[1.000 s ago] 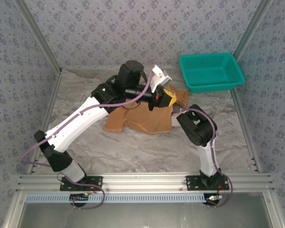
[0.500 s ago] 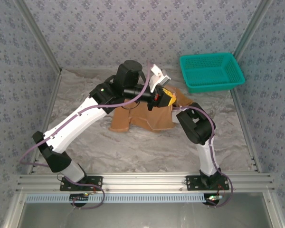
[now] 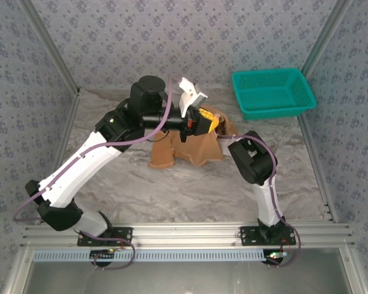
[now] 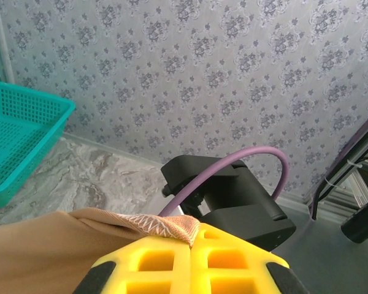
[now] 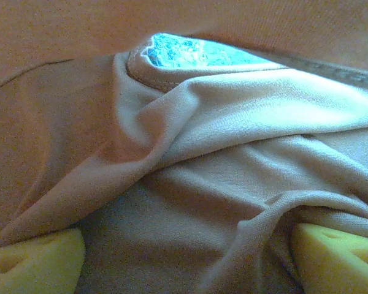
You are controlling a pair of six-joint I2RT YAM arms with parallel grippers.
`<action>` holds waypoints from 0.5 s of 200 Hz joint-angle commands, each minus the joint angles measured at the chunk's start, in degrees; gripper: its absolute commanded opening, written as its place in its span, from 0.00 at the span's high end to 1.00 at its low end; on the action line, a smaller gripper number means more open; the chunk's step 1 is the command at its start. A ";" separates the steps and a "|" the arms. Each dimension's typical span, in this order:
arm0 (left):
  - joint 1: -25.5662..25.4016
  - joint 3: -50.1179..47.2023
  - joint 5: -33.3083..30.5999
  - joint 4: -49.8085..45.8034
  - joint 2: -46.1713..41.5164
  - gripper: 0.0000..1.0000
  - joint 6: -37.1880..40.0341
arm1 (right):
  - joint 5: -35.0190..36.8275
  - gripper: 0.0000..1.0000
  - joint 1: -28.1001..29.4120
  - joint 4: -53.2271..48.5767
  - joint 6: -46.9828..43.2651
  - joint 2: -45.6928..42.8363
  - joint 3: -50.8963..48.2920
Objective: Fold the inside-out t-shirt
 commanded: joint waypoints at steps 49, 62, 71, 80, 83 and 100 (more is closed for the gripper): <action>1.10 -2.90 -0.51 3.10 2.66 1.00 -0.31 | -2.76 0.10 -0.36 -4.15 -0.23 0.51 1.28; 1.87 -3.05 -0.17 3.04 3.34 1.00 -0.95 | -2.71 0.09 -0.27 -3.93 -1.20 -0.86 1.50; 2.40 -3.13 0.10 3.04 3.74 1.00 -1.38 | -2.91 0.09 -0.27 -3.62 -1.76 -1.76 1.42; 2.59 -3.20 0.50 3.23 3.95 1.00 -1.63 | -3.00 0.08 -0.34 -3.50 -1.97 -2.41 1.36; 2.69 -3.31 0.55 3.26 3.98 1.00 -1.66 | -3.02 0.08 -0.37 -3.49 -2.05 -2.52 1.31; 2.70 -3.48 0.84 3.63 4.03 1.00 -1.70 | -3.03 0.08 -0.44 -3.55 -2.36 -2.47 1.50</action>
